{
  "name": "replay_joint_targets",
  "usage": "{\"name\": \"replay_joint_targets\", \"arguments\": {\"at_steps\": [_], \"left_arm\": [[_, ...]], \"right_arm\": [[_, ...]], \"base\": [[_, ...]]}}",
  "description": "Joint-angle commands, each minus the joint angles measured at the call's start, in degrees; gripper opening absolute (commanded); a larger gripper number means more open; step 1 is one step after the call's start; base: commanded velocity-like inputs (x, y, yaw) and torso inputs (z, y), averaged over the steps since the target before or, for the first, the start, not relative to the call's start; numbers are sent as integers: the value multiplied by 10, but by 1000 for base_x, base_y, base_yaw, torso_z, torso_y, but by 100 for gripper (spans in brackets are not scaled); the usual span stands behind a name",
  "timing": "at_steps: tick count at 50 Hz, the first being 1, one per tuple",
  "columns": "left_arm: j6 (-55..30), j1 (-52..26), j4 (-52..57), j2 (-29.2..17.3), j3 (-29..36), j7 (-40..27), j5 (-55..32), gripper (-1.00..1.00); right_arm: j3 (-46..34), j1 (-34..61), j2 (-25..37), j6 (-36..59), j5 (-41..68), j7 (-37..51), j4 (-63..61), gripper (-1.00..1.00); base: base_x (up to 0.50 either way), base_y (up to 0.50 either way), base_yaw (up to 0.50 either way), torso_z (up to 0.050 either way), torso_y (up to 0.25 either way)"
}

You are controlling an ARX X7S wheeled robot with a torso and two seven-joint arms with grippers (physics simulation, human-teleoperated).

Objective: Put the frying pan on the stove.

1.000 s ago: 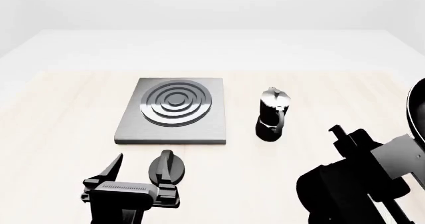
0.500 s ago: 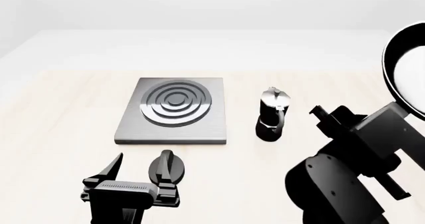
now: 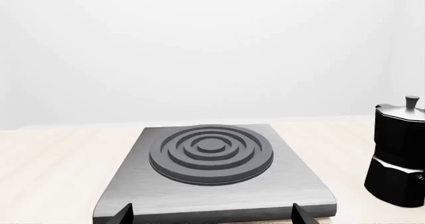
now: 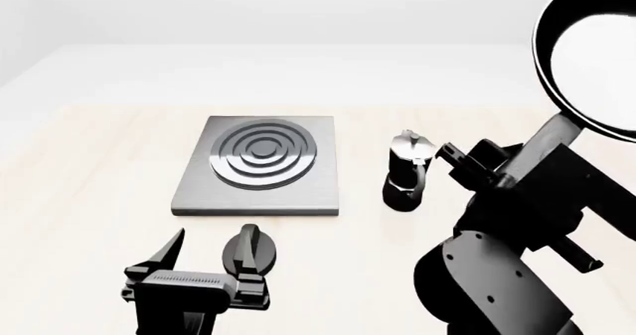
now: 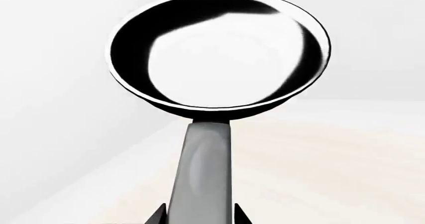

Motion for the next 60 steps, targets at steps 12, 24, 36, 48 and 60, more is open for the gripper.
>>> {"name": "replay_joint_targets", "arguments": {"at_steps": [12, 24, 36, 48, 60], "left_arm": [[-1, 1, 4, -2, 5, -5, 0, 100], [-2, -4, -1, -2, 8, -7, 1, 100], [-7, -6, 5, -4, 10, -10, -1, 100], [-12, -8, 8, -7, 12, -13, -1, 100], [-15, -10, 10, -10, 13, -15, -1, 100]], "right_arm": [[-56, 34, 18, 3, 2, -58, -27, -100], [-104, 57, 22, -3, 6, -117, -16, -100], [-152, 71, 27, 2, -2, -149, -15, -100], [-185, 83, 33, 3, -5, -181, -9, -100], [-226, 98, 36, -2, -7, -225, -2, -100]], "base": [[0, 0, 0, 0, 2], [0, 0, 0, 1, 2], [0, 0, 0, 0, 3], [0, 0, 0, 1, 2], [0, 0, 0, 1, 2]]}}
